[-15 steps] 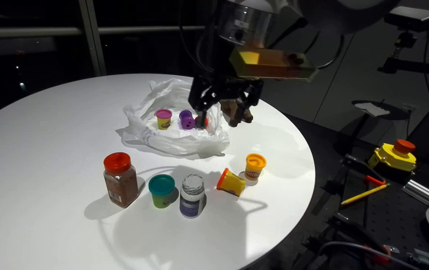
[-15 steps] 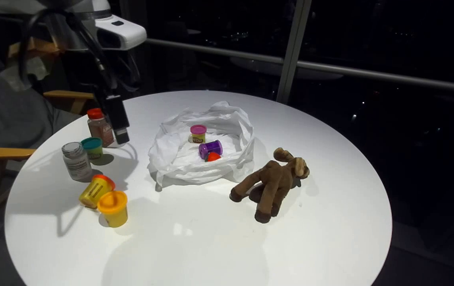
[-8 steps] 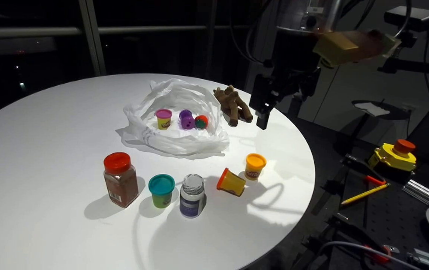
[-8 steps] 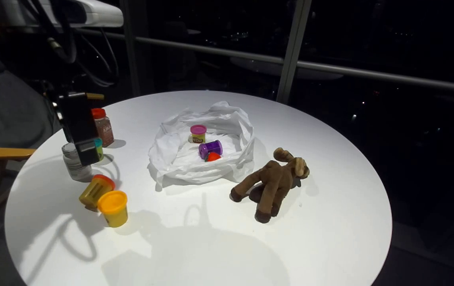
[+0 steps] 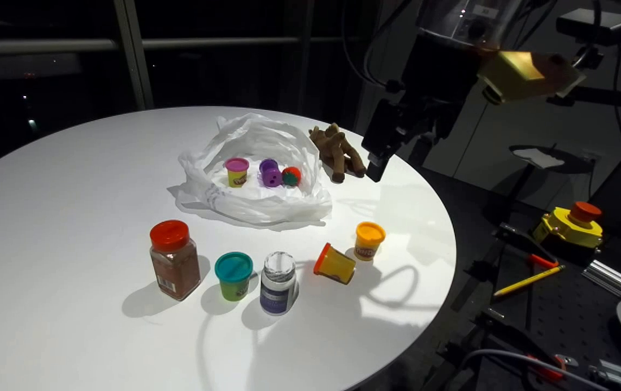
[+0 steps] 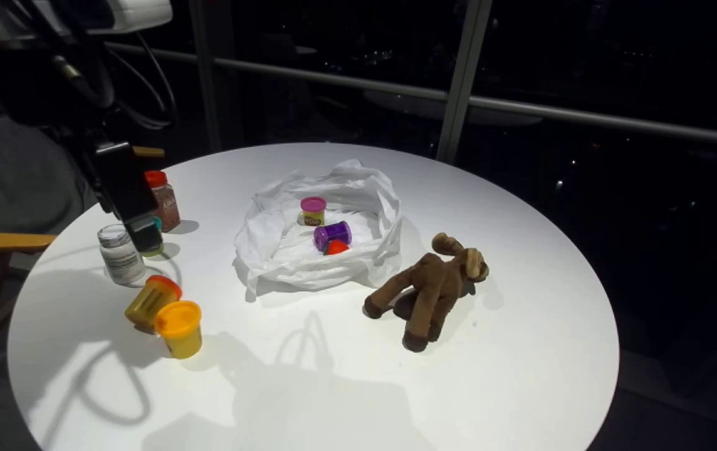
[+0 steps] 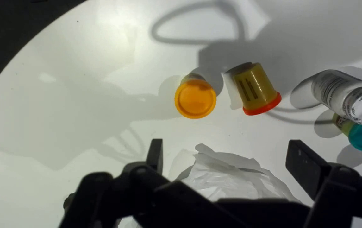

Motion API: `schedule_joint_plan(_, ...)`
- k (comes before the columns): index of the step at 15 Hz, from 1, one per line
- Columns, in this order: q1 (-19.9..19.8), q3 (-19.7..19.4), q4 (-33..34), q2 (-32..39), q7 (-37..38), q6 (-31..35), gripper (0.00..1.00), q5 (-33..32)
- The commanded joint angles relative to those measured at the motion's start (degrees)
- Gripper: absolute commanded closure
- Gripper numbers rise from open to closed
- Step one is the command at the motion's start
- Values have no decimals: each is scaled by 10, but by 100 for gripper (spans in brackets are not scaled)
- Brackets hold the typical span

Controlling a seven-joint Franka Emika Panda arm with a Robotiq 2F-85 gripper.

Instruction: Place the containers, strawberry and toy deer inside the plastic

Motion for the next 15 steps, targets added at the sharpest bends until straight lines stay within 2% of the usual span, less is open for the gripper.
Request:
schedule_joint_plan(1, -4, 2, 0, 31, 11, 72, 0, -21)
schedule_joint_plan(7, 6, -13, 0, 97, 14, 80, 0, -54)
schedule_joint_plan(8, -5, -2, 0, 104, 18, 82, 0, -60)
schedule_joint_plan(15, -15, -17, 0, 167, 35, 119, 0, -106)
